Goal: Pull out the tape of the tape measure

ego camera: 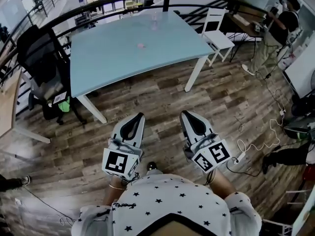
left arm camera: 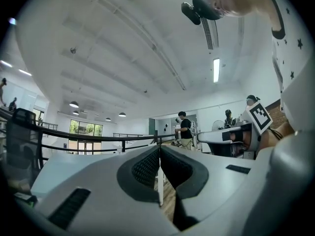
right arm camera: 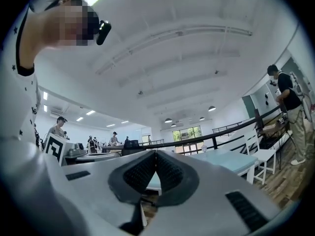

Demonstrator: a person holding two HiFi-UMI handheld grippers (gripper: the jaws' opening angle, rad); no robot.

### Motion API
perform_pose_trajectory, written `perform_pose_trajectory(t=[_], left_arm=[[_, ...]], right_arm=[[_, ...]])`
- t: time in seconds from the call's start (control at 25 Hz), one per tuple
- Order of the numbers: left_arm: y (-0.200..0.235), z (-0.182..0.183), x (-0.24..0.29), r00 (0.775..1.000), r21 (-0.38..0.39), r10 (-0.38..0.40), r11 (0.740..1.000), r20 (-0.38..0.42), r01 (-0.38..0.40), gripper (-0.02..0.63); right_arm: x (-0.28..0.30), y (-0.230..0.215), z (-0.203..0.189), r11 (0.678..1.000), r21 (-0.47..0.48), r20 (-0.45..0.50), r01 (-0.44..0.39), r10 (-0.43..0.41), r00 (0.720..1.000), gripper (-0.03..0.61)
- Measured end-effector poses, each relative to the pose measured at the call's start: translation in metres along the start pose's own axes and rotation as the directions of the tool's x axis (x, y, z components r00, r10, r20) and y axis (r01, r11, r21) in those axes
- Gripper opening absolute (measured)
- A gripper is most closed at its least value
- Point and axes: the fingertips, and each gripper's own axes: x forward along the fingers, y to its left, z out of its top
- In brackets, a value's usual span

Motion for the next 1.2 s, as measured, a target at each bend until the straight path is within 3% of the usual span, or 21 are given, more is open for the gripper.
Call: perform_pose_trajectory(t=[0.64, 1.0, 1.2], left_arm=[[0.061, -0.019, 0.039, 0.997, -0.017, 0.058, 0.998, -0.040, -0.059, 0.029], [0.134, -0.025, 0.083, 0.969, 0.010, 0.241, 0.971, -0.051, -0.241, 0.029], [0.171, -0.025, 0.128, 0.952, 0.007, 0.302, 0.953, -0.053, -0.302, 0.029]], right_arm=[[0.078, -0.029, -0.021, 0.997, 0.046, -0.051, -0.062, 0.064, 0.997, 0.005], [0.180, -0.077, -0.024, 0.976, 0.050, -0.034, -0.212, 0.214, 0.976, 0.008], [0.236, -0.111, -0.021, 0.960, 0.064, -0.042, -0.273, 0.276, 0.960, 0.009]])
